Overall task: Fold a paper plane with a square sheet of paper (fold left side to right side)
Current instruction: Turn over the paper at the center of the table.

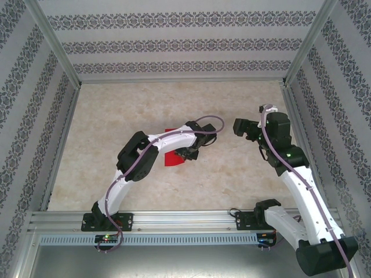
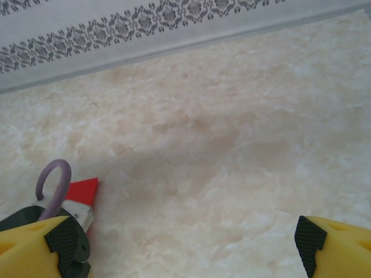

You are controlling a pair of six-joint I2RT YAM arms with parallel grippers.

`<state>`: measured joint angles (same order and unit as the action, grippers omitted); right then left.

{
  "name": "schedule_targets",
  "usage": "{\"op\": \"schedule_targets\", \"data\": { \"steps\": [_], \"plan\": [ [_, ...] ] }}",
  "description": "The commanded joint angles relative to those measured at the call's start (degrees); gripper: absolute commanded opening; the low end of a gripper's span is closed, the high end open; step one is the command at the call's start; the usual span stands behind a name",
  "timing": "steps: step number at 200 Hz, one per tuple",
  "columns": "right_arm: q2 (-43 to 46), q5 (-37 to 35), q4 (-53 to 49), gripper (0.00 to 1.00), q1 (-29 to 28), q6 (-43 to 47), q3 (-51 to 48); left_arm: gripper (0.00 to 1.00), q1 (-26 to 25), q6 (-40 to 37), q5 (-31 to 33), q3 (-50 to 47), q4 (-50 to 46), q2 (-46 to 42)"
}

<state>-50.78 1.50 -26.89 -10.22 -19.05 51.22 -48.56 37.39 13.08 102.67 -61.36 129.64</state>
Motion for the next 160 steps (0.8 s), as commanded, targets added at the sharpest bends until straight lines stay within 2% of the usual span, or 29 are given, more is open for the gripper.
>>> {"op": "schedule_targets", "data": {
  "steps": [1, 30, 58, 80, 104, 128, 160],
  "plan": [
    [-1.31, 2.58, -0.35, 0.98, 0.55, 0.99, -0.14, 0.42, 0.06, -2.04, -6.00, -1.37, 6.10, -4.09],
    [-3.77, 6.31, 0.84, 0.98, 0.46, -0.28, 0.35, 0.53, 1.69, -3.38, -14.29, -9.74, 16.04, -13.09],
    [-7.27, 11.70, 3.91, 0.98, 0.30, -2.53, -0.28, 0.63, 4.79, -2.91, -19.31, -20.51, 26.20, -24.43],
    [-12.46, 17.64, 8.54, 0.98, -1.59, -5.29, -1.04, 0.66, 10.03, -1.29, -23.97, -31.28, 33.98, -33.22],
    [-22.17, 22.33, 12.88, 0.98, -7.84, -7.00, 0.79, 0.69, 17.65, 1.39, -30.97, -43.67, 44.79, -40.58],
    [-34.83, 24.79, 15.52, 0.88, -14.08, -8.60, 6.58, 0.70, 23.96, 3.81, -36.50, -52.79, 54.38, -44.43],
    [-48.91, 27.03, 21.92, 0.74, -17.25, -13.11, 13.45, 0.69, 28.83, 7.67, -43.56, -60.09, 65.29, -43.68]
  ]
}}
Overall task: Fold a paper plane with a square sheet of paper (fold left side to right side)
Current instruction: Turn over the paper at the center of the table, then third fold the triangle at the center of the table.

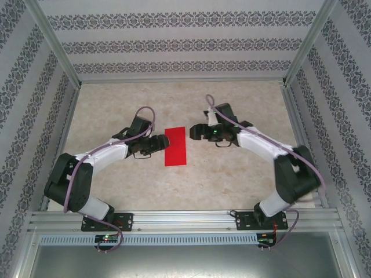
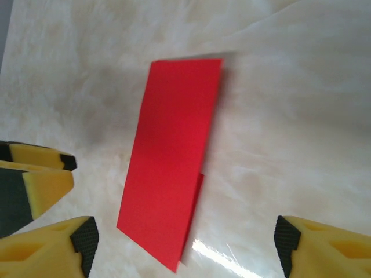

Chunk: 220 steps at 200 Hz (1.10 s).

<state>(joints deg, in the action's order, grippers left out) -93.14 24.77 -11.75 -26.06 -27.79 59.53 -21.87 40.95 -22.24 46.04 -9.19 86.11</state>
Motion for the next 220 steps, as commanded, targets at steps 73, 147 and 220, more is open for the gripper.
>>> {"op": "schedule_targets", "data": {
  "steps": [73, 147, 220],
  "plan": [
    [-24.10, 3.35, 7.50, 0.56, -3.12, -6.89, 17.85, 0.65, 2.70, 2.98, -8.84, -3.72, 12.88, 6.03],
    [-29.62, -0.59, 1.83, 0.56, -3.13, -2.94, 21.48, 0.65, 2.60, 3.44, -10.11, -3.35, 12.97, 8.70],
    [-30.00, -0.53, 1.13, 0.56, -3.30, -1.83, 21.05, 0.48, 2.18, 6.83, -14.81, -3.11, 18.54, 12.29]
  ]
}}
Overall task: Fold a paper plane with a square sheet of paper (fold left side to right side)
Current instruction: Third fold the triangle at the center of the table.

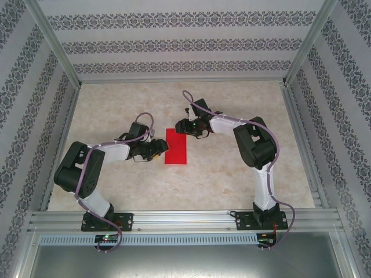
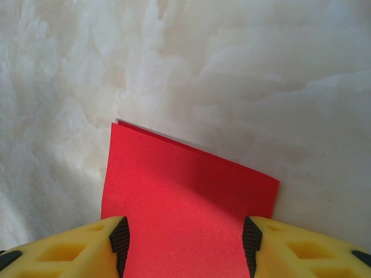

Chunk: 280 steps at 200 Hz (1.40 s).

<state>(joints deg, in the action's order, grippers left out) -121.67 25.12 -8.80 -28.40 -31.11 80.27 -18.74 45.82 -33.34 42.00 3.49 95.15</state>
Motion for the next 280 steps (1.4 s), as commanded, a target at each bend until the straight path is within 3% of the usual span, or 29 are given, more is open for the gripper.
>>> {"op": "schedule_targets", "data": {
  "steps": [1, 20, 76, 132, 202, 256, 280],
  "plan": [
    [-1.52, -0.87, -1.79, 0.56, -0.96, 1.49, 0.32, 0.48, -0.95, 1.97, -3.77, 0.96, 5.89, 3.26],
    [-1.61, -0.75, -1.61, 0.56, -0.95, 1.46, 0.24, 0.40, -1.27, 1.83, -3.88, 1.35, 5.85, 3.46],
    [-1.38, -0.50, -1.55, 0.56, -1.04, 1.58, 0.32, 0.37, -1.42, 1.97, -3.48, 1.69, 5.42, 3.56],
    [-0.65, -1.43, -1.40, 0.57, -0.91, 2.76, 0.18, 0.20, -1.50, 1.02, -2.30, 2.20, 2.27, 2.19],
    [-0.58, -1.79, -1.88, 0.59, -0.36, 3.86, 0.13, 0.27, -1.61, 1.27, -1.93, 0.97, 1.94, 0.79],
    [-0.61, -2.36, -1.76, 0.63, -0.34, 4.50, 0.24, 0.21, -1.92, 1.30, -1.40, 0.15, 0.85, -1.08],
    [-0.46, -2.36, -1.70, 0.66, -0.25, 5.34, 0.84, 0.12, -2.24, 1.01, -1.05, 0.06, 0.19, -1.21]
  ]
}}
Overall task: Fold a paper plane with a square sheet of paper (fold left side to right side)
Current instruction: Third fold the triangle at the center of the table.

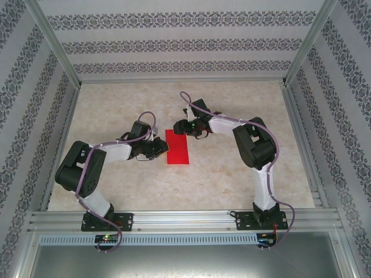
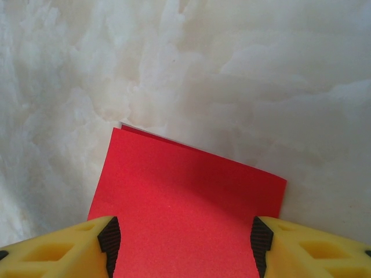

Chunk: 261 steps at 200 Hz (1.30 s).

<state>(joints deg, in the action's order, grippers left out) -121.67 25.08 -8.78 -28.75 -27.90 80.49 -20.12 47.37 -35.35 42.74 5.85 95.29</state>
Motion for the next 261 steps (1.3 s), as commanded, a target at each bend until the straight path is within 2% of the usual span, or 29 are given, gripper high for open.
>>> {"op": "schedule_targets", "data": {
  "steps": [1, 28, 51, 71, 89, 117, 146, 170, 208, 261],
  "plan": [
    [-0.44, -2.32, -1.66, 0.66, 0.10, 2.18, 0.63, 0.12, -0.87, -0.54, 0.93, -0.66, -2.16, -1.34],
    [2.38, -3.32, -0.08, 0.70, 0.32, 3.87, -0.18, 0.04, -1.40, -0.27, 0.97, -0.75, -2.17, -0.76],
    [8.40, -5.57, 3.54, 0.77, 0.54, 6.75, -4.57, 0.02, -1.73, 0.49, 1.34, -1.07, -2.13, -0.89],
    [16.29, -7.87, 6.51, 0.79, 0.28, 10.87, -10.86, 0.00, -2.09, 1.91, 1.35, -1.47, -1.38, -0.89],
    [25.74, -10.65, 11.19, 0.84, -0.97, 14.69, -20.90, 0.00, -2.32, 3.85, 1.12, -1.79, -0.09, -0.91],
    [38.02, -16.66, 12.96, 0.87, -6.31, 20.25, -33.19, 0.00, -2.47, 6.59, -0.15, -1.69, 0.64, -0.89],
    [45.13, -26.30, 15.40, 0.89, -17.62, 25.72, -41.52, 0.00, -2.62, 7.38, -1.95, -1.10, 0.55, -0.78],
    [44.28, -31.16, 15.98, 0.89, -23.94, 27.97, -43.30, 0.00, -2.56, 7.12, -1.79, -0.82, -0.57, -0.84],
    [37.14, -38.57, 16.16, 0.89, -31.76, 33.84, -41.41, 0.00, -2.56, 7.12, -1.60, -0.59, -0.81, -0.59],
    [26.04, -43.52, 16.78, 0.86, -35.40, 38.55, -34.83, 0.00, -2.56, 5.92, -1.84, 0.22, -1.68, -0.19]
  ]
}}
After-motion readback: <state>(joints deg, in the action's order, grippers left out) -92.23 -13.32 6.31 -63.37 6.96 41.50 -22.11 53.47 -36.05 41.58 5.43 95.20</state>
